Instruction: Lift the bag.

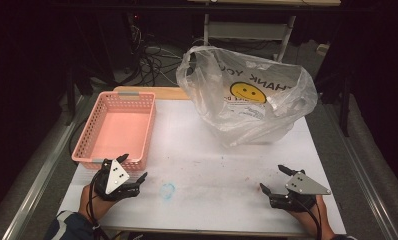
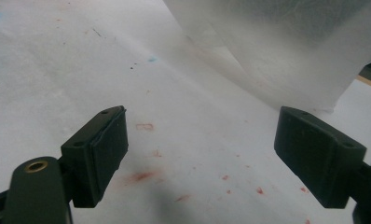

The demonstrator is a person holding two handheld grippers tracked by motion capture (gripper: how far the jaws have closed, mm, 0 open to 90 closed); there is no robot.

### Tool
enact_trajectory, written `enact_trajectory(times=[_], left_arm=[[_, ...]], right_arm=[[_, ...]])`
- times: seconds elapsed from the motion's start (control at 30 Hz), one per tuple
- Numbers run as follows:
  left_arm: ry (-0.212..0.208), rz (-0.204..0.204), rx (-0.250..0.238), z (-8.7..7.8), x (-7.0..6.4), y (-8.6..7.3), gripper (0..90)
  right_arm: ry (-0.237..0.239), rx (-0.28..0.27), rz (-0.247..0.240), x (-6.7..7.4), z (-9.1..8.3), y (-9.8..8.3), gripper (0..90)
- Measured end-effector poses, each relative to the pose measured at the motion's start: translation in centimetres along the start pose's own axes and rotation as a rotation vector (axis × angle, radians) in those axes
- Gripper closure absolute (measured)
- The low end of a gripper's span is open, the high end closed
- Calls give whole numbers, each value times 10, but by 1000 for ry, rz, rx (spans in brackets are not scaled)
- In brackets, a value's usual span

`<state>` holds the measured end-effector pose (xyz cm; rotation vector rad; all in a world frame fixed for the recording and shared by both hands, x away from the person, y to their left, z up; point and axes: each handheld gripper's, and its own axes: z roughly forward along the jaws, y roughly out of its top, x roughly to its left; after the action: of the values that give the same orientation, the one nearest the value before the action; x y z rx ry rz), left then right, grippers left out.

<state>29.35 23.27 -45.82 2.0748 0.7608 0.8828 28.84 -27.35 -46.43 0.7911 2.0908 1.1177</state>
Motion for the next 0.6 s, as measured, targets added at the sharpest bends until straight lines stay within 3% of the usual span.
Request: enact_trajectory(times=[0.23,0.6], left_arm=[[4,3,-2,-4,-1,-1,182],[0,3,-4,-3,0,-1,182]], right_arm=[[-11,-28,-23,2,-3,5,188],[-15,-24,-11,0,-2,5,190]])
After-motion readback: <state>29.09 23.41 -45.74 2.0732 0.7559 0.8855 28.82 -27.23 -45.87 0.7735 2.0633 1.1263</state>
